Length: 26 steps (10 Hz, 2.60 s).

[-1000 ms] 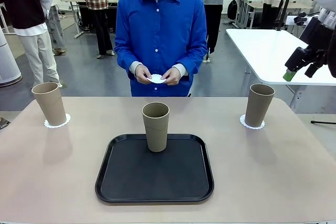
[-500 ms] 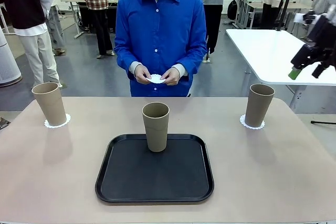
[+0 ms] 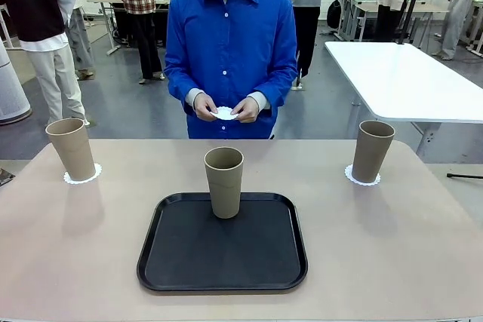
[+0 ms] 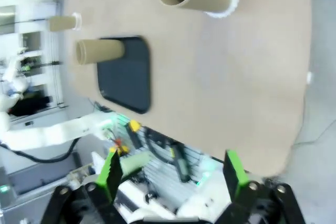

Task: Place coasters on the table and set cups on them.
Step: Take one Reusable plastic cup from the Flat Tray and place it on a coaster set by the human.

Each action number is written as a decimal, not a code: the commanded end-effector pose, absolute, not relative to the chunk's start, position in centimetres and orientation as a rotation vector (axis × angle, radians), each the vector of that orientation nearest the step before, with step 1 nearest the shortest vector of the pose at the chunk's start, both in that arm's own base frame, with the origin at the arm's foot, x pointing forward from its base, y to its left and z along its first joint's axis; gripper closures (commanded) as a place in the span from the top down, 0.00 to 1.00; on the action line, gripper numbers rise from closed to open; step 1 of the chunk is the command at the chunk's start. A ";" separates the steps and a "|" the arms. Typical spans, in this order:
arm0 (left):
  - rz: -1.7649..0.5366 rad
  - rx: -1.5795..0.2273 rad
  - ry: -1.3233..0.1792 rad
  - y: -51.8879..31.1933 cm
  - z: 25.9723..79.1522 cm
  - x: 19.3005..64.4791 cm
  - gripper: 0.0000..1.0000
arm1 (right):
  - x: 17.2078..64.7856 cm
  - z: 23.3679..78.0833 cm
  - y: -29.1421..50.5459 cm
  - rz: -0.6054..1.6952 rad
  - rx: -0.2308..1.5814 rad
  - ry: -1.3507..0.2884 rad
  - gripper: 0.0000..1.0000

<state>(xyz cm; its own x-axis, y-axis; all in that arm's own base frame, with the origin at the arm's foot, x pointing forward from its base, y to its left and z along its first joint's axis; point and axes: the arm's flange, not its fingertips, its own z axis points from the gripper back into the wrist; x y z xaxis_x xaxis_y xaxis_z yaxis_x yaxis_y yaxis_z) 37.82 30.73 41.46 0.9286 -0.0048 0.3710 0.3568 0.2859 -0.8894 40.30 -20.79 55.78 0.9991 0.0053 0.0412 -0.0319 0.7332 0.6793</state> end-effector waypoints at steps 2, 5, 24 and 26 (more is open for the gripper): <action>-0.242 -1.260 -0.319 30.7 41.8 37.7 1.00 | 42.2 52.7 -25.8 0.070 0.966 -0.164 1.00; -0.242 -1.260 -0.319 30.7 41.8 37.7 1.00 | 40.6 46.8 -31.4 0.052 1.182 -0.344 1.00; -0.242 -1.260 -0.319 30.7 41.8 37.7 1.00 | 41.6 39.6 -32.3 0.019 1.351 -0.300 1.00; -0.242 -1.260 -0.319 30.7 41.8 37.7 1.00 | 41.6 39.6 -32.3 0.019 1.351 -0.300 1.00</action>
